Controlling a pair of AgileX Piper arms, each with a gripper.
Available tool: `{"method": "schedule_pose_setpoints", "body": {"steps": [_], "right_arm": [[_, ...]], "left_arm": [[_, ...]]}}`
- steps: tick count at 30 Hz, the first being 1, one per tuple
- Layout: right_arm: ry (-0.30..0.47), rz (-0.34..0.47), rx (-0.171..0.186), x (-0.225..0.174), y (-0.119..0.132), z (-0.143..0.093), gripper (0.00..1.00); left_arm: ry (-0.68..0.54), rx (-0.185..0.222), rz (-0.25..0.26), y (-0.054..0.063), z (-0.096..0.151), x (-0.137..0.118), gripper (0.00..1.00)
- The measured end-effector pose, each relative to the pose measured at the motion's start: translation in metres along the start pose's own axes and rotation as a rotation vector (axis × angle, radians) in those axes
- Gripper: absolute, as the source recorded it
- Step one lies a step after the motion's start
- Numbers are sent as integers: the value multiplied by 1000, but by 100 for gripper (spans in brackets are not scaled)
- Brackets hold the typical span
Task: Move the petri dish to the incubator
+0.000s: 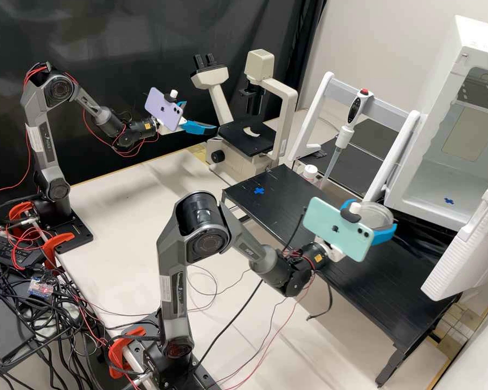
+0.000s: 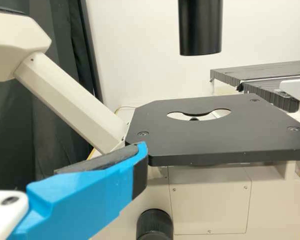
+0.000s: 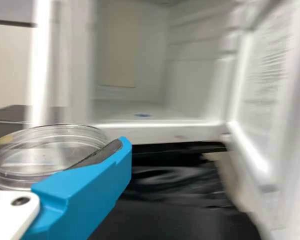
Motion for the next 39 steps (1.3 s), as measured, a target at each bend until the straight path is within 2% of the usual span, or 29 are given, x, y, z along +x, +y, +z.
{"method": "schedule_pose_setpoints", "body": {"steps": [8, 12, 21, 29, 32, 36, 39], "right_arm": [[-117, 41, -31, 52, 36, 19, 0], [-153, 61, -9, 81, 48, 21, 0], [-164, 19, 0, 139, 44, 5, 0], [-182, -17, -7, 180, 35, -4, 0], [-194, -24, 15, 194, 31, -3, 0], [-218, -29, 66, 210, 26, 2, 0], [-235, -45, 82, 218, 21, 7, 0]], "left_arm": [[0, 0, 0, 0, 0, 0, 100], [0, 0, 0, 0, 0, 0, 100], [0, 0, 0, 0, 0, 0, 100], [0, 0, 0, 0, 0, 0, 100], [0, 0, 0, 0, 0, 0, 100], [0, 0, 0, 0, 0, 0, 100], [0, 0, 0, 0, 0, 0, 100]]}}
